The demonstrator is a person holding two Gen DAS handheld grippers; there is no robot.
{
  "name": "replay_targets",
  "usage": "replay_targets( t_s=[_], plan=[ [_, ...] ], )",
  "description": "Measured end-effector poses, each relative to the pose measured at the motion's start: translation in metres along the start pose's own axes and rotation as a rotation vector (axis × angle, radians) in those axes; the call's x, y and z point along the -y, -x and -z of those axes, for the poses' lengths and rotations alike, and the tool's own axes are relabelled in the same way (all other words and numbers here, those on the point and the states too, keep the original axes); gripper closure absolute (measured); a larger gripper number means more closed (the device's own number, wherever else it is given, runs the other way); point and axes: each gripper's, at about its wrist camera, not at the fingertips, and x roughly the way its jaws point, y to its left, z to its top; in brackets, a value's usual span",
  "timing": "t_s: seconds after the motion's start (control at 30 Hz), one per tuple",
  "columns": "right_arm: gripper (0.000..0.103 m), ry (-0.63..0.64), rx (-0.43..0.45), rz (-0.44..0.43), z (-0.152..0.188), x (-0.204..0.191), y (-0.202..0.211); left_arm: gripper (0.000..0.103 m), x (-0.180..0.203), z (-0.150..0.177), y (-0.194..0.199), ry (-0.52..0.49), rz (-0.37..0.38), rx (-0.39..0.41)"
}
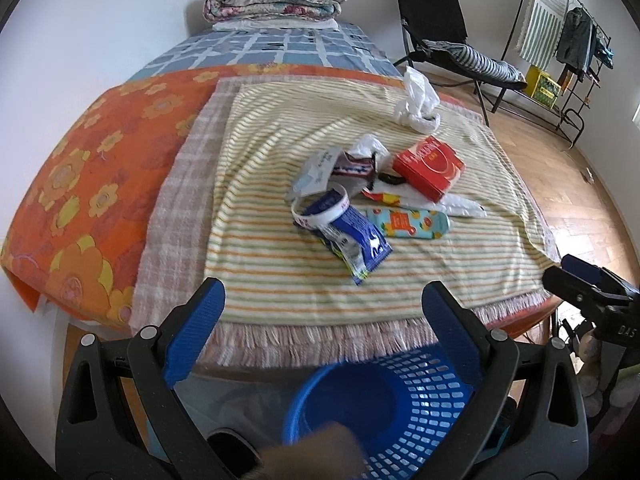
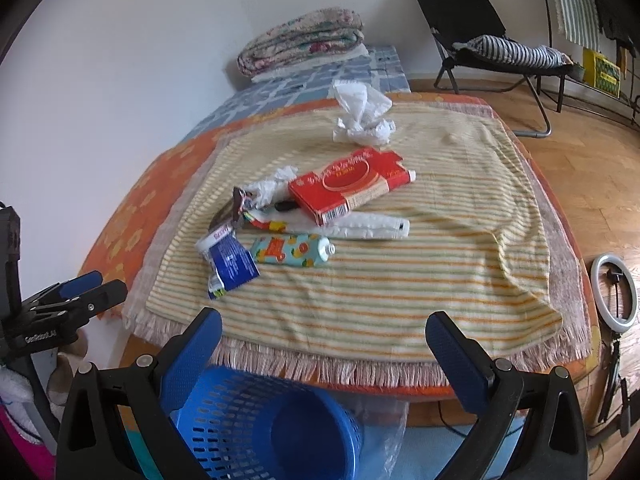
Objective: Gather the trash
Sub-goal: 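Grasp the red medicine box with the right gripper while the left grasps the white wipe packet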
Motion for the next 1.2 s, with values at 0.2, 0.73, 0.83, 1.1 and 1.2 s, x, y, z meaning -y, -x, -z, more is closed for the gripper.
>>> replay_targets(
  t_s=[0.2,0.73,0.83,1.1,1.2],
  plan=[
    [0.000,-0.010,0.024,-0.001,-0.013,0.004,-0.004,0.002,-0.013,-0.015,-0.010,0.019,0.002,-0.018],
    [0.000,-0.164,-0.039,-0.016,-0.073,0.044,-0.042,0.002,-0.039,-0.063,-0.037,0.067,0.035,-0.037],
    [0.000,-0.203,-0.065,-0.026,-0.082,0.056,-0.062,0.003,-0.044,-0.068,-0.049,0.100,0.068,-0.070],
    [0.013,-0.299,-0.133,-0.133,-0.101,0.070,-0.111,0.020,-0.032,-0.082,-0.083,0.064,0.082,-0.128],
    [0.016,-0.307,-0.143,-0.138,-0.106,0.071,-0.124,0.023,-0.024,-0.084,-0.095,0.018,0.077,-0.147]
  ],
)
